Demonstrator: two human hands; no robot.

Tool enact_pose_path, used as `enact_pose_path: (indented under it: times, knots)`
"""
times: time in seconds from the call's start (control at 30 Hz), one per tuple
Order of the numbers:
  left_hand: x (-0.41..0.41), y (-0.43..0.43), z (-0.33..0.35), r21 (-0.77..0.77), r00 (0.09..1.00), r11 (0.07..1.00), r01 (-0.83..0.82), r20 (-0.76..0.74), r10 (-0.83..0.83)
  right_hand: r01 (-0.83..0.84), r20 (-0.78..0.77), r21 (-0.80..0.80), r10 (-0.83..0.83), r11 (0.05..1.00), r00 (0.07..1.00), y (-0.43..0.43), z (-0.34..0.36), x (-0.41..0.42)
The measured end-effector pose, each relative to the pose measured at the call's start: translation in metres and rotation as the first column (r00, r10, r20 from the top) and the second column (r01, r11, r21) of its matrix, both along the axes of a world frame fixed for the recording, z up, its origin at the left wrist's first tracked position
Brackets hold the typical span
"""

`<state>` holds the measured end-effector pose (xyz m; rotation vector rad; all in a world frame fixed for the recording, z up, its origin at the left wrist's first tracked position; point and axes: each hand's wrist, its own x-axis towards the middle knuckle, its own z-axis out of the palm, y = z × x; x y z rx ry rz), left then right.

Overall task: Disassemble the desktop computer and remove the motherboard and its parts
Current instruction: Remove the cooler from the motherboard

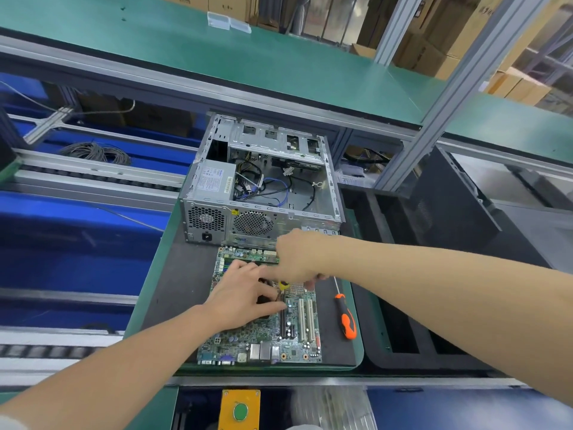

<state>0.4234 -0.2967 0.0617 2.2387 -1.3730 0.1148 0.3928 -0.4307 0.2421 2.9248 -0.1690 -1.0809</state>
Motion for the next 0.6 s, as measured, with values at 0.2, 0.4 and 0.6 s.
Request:
enact_pose_path:
  times: [0.2, 0.4, 0.6]
  knots:
    - [0.001, 0.000, 0.000, -0.007, 0.999, 1.000, 0.011, 0.035, -0.011, 0.249, -0.312, 0.041, -0.225, 0.968, 0.923, 0.002, -0.004, 0.011]
    - [0.003, -0.002, -0.006, 0.044, 0.999, 0.999, 0.005, 0.039, -0.007, -0.473, -0.081, -0.234, 0.468, 0.850, 0.880, 0.003, -0.004, -0.004]
    - [0.001, -0.001, -0.005, 0.069, 0.999, 0.998, -0.013, 0.039, 0.010, -0.694, 0.064, -0.254, 0.727, 0.674, 0.683, -0.001, -0.012, -0.020]
